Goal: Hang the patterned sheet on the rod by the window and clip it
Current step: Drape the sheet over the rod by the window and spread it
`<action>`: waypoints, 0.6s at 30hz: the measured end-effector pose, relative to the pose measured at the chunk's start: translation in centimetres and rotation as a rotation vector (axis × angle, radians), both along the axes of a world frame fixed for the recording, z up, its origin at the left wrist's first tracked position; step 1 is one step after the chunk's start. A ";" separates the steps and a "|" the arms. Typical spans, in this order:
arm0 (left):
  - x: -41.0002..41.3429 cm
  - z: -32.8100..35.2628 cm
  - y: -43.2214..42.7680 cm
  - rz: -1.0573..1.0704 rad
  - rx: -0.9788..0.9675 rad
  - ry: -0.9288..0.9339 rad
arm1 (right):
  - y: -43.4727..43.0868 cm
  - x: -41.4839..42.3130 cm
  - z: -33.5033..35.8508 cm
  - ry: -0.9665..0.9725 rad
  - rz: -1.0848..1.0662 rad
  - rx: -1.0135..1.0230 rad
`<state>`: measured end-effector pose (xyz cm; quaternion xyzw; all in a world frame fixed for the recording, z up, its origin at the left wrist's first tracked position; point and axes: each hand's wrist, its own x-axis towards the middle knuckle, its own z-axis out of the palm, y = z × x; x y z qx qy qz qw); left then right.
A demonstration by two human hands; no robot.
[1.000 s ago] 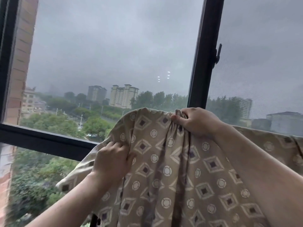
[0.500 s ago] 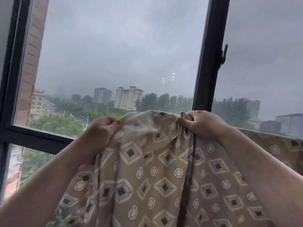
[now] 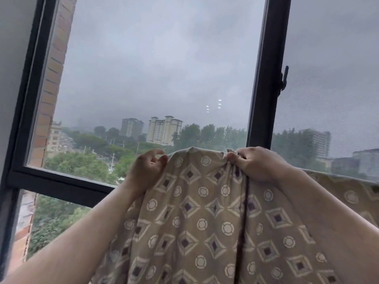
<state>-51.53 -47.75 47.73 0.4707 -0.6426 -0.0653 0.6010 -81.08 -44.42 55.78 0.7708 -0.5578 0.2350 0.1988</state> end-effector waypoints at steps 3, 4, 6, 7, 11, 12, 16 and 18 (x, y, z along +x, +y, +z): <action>-1.9 1.3 -0.2 -0.058 -0.107 0.029 | 0.1 -0.2 0.4 -0.033 0.029 0.027; -2.4 1.7 -0.3 -0.081 -0.134 0.023 | 0.1 -0.3 0.5 -0.032 0.036 0.036; -2.9 2.1 -0.7 -0.113 -0.165 -0.002 | -0.1 -0.4 0.6 -0.032 0.045 0.047; -3.0 2.3 -0.9 -0.125 -0.169 -0.015 | 0.0 -0.5 0.7 -0.035 0.047 0.049; -2.3 2.8 -1.4 -0.104 -0.203 -0.080 | 0.0 -1.1 0.3 -0.055 0.048 0.043; -2.1 3.0 -1.4 -0.085 -0.207 -0.111 | 0.1 -1.3 0.2 -0.059 0.047 0.039; 0.4 3.3 -1.7 0.086 -0.238 -0.171 | 0.2 -1.4 0.1 -0.013 0.038 -0.003; 3.1 3.0 -1.6 0.162 -0.240 -0.125 | 0.2 -1.4 0.1 0.001 0.034 -0.005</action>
